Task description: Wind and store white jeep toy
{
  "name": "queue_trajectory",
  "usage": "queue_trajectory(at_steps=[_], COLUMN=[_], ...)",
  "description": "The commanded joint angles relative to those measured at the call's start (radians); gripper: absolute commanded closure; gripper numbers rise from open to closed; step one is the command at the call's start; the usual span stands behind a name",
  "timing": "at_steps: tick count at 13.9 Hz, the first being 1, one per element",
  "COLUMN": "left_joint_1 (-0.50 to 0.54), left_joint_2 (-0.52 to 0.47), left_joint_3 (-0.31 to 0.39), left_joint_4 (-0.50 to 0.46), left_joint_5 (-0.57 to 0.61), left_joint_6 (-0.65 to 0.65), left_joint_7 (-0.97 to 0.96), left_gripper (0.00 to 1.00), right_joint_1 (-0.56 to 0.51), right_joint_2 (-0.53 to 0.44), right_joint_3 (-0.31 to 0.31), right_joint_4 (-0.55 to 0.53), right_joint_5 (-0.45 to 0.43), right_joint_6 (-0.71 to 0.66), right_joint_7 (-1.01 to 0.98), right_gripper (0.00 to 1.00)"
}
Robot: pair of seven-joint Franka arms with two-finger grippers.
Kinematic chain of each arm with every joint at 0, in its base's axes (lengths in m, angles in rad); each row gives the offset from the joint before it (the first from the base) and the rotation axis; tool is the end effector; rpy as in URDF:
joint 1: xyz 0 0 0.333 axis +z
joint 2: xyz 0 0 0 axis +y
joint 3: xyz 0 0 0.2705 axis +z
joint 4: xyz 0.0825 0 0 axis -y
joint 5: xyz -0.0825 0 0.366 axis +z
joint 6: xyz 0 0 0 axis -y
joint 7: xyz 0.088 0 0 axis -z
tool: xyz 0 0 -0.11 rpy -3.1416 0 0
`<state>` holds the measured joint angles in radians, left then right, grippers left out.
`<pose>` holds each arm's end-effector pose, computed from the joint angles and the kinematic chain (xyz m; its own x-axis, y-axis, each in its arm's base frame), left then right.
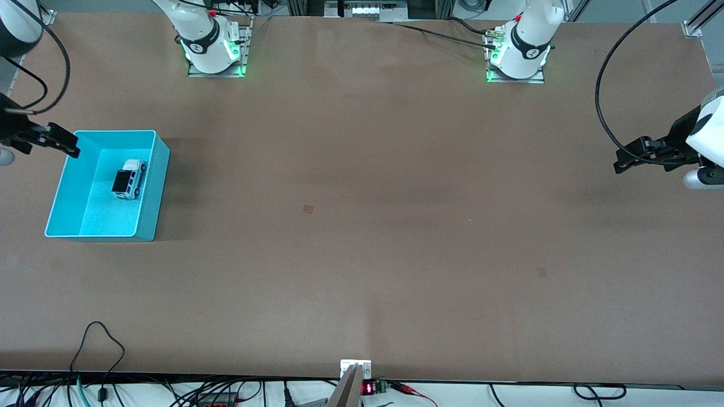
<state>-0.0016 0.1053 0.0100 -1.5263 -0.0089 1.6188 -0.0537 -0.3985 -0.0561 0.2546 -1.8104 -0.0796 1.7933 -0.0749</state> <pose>0.5674 0.0036 0.5423 0.9980 0.0624 -0.0132 0.0625 -0.9980 0.0071 0.5285 -0.0813 0.5149 0.9982 -0.0516 0.0292 -0.0541 -0.9940 0.0947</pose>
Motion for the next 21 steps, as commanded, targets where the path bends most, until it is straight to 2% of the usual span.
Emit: queue_trajectory(at_steps=[1, 6, 7, 13, 16, 21], left_joint_1=[-0.005, -0.005, -0.005, -0.005, -0.005, -0.005], left_joint_2=[-0.024, -0.024, -0.024, -0.024, -0.024, -0.024], left_joint_3=[0.008, 0.008, 0.008, 0.01, 0.008, 0.008], left_joint_4=[-0.008, -0.008, -0.008, -0.009, -0.008, -0.009], left_joint_5=[-0.017, -0.017, -0.017, -0.016, -0.016, -0.016], left_joint_6=[-0.017, -0.017, -0.016, -0.016, -0.014, -0.014], left_joint_7=[0.012, 0.017, 0.017, 0.017, 0.017, 0.017], left_gripper=[0.0, 0.0, 0.0, 0.0, 0.0, 0.0], right_joint_1=[0.12, 0.374, 0.397, 0.4, 0.4, 0.408], right_joint_2=[0.013, 0.024, 0.03, 0.036, 0.053, 0.087], right_joint_3=[-0.108, -0.328, -0.342, -0.333, -0.331, -0.33], right_joint_4=[0.069, 0.111, 0.114, 0.12, 0.181, 0.197], right_joint_5=[0.018, 0.018, 0.02, 0.04, 0.041, 0.041], right_joint_6=[-0.092, -0.17, -0.169, -0.169, -0.187, -0.193], right_joint_7=[0.009, 0.009, 0.009, 0.014, 0.004, 0.006], right_gripper=[0.0, 0.0, 0.0, 0.0, 0.0, 0.0])
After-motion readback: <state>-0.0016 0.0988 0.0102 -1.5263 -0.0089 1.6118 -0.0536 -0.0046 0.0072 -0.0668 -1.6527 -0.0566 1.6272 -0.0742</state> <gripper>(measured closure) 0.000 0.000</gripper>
